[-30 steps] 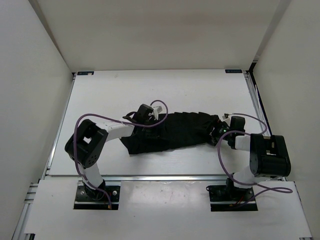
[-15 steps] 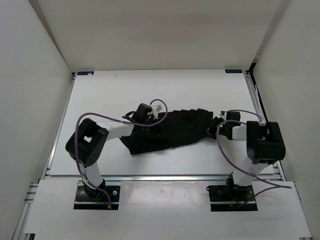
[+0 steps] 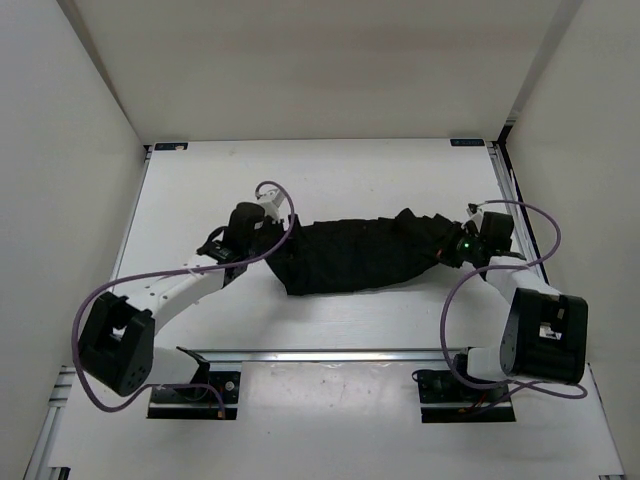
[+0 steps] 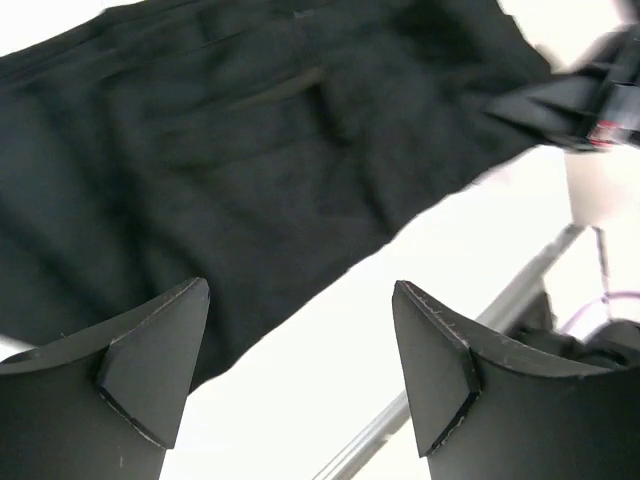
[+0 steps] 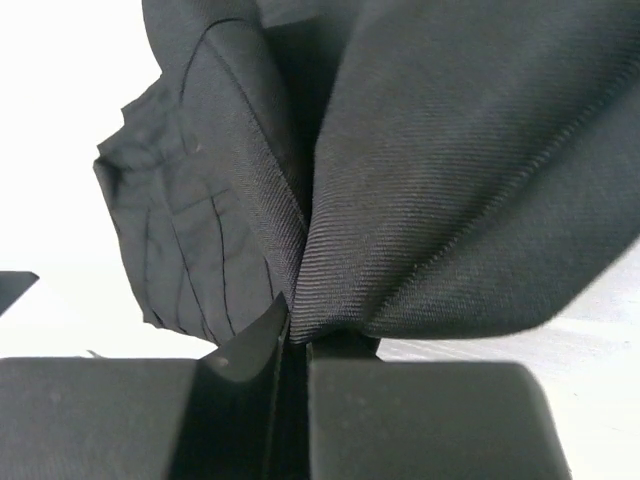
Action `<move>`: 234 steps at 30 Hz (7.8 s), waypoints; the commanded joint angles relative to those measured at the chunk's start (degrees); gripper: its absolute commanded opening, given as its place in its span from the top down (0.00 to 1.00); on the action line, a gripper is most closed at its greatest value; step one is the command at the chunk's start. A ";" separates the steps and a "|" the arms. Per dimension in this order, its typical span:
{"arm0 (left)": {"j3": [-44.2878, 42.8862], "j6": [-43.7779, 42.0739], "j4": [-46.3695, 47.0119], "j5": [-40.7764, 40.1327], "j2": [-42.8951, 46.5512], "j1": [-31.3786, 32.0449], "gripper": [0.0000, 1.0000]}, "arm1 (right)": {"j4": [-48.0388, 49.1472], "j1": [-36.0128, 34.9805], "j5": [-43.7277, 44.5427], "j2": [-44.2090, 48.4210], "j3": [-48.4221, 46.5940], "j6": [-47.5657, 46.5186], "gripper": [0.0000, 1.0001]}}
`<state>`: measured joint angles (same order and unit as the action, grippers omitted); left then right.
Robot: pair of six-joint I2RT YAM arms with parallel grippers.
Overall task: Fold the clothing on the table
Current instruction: Fold the skirt
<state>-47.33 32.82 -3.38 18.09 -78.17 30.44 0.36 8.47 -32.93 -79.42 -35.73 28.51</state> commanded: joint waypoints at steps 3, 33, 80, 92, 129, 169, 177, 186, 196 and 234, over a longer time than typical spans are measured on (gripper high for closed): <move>8.21 -0.74 -4.61 -12.00 0.48 -1.17 0.17 | -6.07 -4.50 5.68 6.72 -3.91 -13.39 1.00; 14.64 6.11 14.45 -3.68 -18.68 -0.29 0.21 | -2.03 -50.22 36.78 -10.15 -28.44 -36.35 1.00; 29.13 9.36 -27.22 -5.61 57.17 -31.49 1.00 | 1.20 -70.81 30.39 4.85 -12.97 -65.18 0.22; 24.65 17.96 -10.02 11.14 45.05 -22.36 0.24 | -17.29 -42.61 16.16 1.65 -31.06 -43.82 0.22; -12.69 15.80 -46.60 -23.97 10.59 20.63 0.01 | -15.38 -26.67 -19.10 -13.66 -28.78 -24.73 0.23; 1.89 -10.05 -23.78 -29.25 6.02 -12.78 0.25 | 9.90 -33.34 -32.36 -17.69 -21.84 20.43 1.00; 1.36 -12.25 -23.79 -32.24 -0.67 -11.89 0.26 | 14.41 -37.03 -31.15 -25.78 -26.41 26.15 1.00; 4.09 -11.91 -22.11 -27.76 -3.74 -11.63 0.30 | -0.16 -38.97 -22.99 -34.74 -35.88 15.90 0.99; 8.65 -1.89 -20.97 -19.85 -5.24 -5.48 0.47 | -21.61 -36.34 -14.46 -43.10 -54.87 -4.93 1.00; 6.55 16.75 -4.09 -12.20 8.21 7.97 0.01 | -32.88 -12.42 -12.26 -13.83 -22.73 -38.62 0.13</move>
<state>-42.83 46.70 -7.38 6.79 -72.95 38.37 -31.22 -3.62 -47.00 -92.53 -59.44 -6.52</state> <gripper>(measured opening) 0.985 0.873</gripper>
